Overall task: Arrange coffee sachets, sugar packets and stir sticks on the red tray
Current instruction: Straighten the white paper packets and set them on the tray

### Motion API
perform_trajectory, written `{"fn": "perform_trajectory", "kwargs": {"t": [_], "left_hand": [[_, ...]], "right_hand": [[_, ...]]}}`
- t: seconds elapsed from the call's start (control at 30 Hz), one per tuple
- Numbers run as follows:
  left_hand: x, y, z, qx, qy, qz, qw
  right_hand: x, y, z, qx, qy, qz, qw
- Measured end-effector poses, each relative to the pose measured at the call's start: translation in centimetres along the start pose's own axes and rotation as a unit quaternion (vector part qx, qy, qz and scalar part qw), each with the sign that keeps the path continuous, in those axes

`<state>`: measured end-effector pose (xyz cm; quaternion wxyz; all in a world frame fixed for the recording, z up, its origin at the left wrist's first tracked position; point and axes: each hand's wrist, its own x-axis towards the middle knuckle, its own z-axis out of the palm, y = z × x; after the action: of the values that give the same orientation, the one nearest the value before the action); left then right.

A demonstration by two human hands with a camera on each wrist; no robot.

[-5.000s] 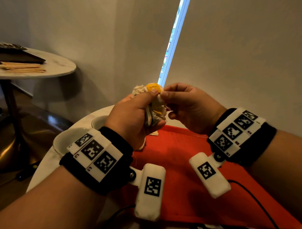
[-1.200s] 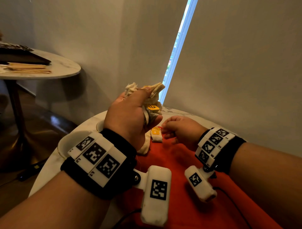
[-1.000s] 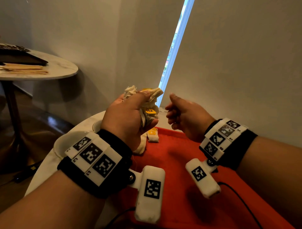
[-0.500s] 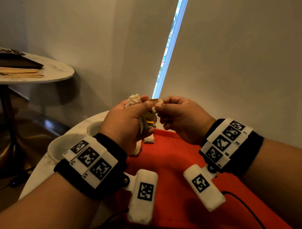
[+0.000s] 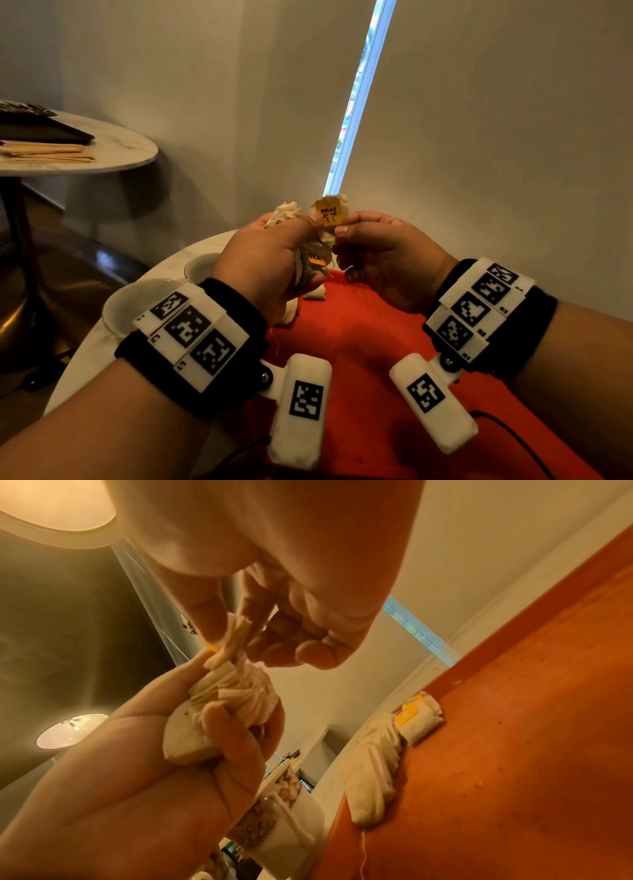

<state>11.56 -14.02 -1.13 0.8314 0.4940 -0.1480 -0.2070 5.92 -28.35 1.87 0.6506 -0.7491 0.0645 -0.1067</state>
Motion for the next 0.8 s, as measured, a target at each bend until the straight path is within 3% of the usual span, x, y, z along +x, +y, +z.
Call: {"fn": "perform_trajectory", "kwargs": {"t": [0.27,0.4,0.57,0.8], "left_hand": [[0.0,-0.1,0.1,0.015,0.006,0.0,1.0],[0.3,0.2,0.0,-0.047,0.045,0.03,0.997],[0.7,1.3,-0.4,-0.131,0.08,0.094,0.984],[0.5,1.6,-0.5,-0.15,0.084,0.107,0.979]], "right_hand": [[0.9,0.1,-0.6,-0.024,0.059,-0.031,0.998],[1.5,0.4,-1.3,-0.048,0.095,-0.017,0.994],[3.1,2.4,-2.6,-0.132,0.127,0.078,0.98],[4.9,5.6,-1.8,-0.267,0.047,0.2,0.942]]}}
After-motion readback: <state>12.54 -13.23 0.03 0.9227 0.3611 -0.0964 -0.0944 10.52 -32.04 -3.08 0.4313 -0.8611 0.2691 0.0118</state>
